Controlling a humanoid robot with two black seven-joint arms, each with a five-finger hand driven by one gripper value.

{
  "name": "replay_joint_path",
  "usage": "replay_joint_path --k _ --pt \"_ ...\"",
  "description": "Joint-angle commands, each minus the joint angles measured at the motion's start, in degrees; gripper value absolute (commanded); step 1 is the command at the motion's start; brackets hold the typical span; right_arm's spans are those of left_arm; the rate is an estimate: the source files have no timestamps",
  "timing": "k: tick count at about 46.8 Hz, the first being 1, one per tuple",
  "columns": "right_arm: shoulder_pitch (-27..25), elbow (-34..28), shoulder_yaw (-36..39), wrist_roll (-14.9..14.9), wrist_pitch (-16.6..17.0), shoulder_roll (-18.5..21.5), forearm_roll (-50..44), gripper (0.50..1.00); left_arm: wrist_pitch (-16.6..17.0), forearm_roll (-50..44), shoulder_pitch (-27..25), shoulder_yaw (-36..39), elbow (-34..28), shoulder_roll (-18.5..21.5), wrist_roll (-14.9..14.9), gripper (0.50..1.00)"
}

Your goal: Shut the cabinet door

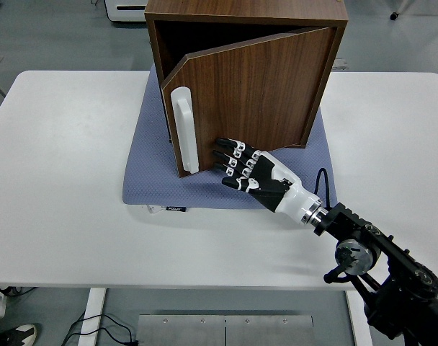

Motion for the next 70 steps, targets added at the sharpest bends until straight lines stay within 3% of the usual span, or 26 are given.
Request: replay_joint_path --k 1,50,70 --pt "0.9 -0.9 -0.7 0.1 0.3 0.0 0.0 1.000 0.0 0.0 0.0 0.0 0.0 0.0 0.0 1.000" --pt "13.7 -11.6 -1.0 -0.5 0.0 0.0 4.1 1.000 0.0 0.0 0.0 0.0 0.0 0.0 0.0 1.000" --pt "15.8 -11.8 1.5 -0.5 -3.6 0.0 6.9 1.000 0.0 0.0 0.0 0.0 0.0 0.0 0.0 1.000"
